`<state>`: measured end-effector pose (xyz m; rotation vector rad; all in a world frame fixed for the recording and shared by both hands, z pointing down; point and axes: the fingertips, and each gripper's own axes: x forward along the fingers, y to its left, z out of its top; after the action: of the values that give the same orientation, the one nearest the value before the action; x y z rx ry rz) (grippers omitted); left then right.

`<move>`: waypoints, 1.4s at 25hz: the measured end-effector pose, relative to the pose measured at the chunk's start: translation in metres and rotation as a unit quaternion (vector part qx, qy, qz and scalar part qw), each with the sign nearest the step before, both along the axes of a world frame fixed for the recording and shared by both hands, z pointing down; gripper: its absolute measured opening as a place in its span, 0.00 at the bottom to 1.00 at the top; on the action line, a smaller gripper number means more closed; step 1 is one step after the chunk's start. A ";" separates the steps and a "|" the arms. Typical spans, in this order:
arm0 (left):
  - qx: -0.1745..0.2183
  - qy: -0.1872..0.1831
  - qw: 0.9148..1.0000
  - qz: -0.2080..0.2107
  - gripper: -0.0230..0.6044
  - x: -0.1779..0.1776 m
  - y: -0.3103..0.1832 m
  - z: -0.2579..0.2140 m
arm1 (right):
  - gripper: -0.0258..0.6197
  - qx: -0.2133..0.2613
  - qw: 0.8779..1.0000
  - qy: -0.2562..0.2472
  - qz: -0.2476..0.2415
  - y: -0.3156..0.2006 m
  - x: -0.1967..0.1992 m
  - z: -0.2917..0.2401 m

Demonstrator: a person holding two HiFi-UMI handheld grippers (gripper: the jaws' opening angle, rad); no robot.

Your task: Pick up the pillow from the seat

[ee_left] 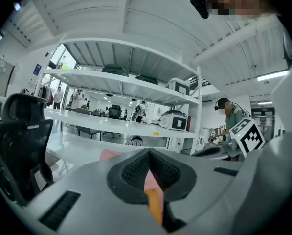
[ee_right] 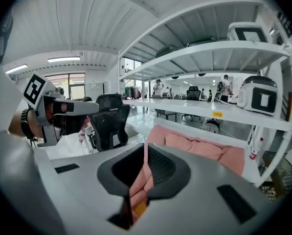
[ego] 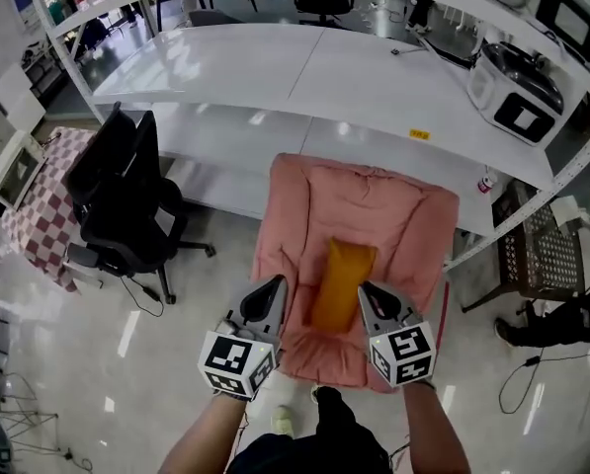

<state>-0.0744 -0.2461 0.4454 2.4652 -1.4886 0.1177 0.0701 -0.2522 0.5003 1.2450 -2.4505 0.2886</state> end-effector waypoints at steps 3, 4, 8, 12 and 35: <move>-0.016 -0.002 1.000 -0.004 0.04 0.008 -0.025 0.025 | 0.05 -0.024 1.000 0.006 -0.002 -0.028 0.007 0.031; -0.021 -0.004 1.000 -0.004 0.04 0.011 -0.032 0.033 | 0.05 -0.033 0.999 0.007 -0.002 -0.036 0.009 0.042; -0.034 -0.007 0.999 -0.006 0.04 0.020 -0.063 0.068 | 0.10 -0.066 0.998 0.010 -0.008 -0.072 0.011 0.088; -0.051 -0.009 0.999 -0.008 0.04 0.022 -0.088 0.103 | 0.11 -0.090 0.996 0.025 -0.011 -0.102 0.008 0.129; -0.148 -0.004 0.989 -0.015 0.04 0.027 -0.152 0.249 | 0.24 -0.184 0.974 0.129 -0.035 -0.204 -0.013 0.335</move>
<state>-0.0476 -0.3986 0.6943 2.2087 -1.3962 0.3182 0.0571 -0.4565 0.8353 0.9678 -2.0949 0.5022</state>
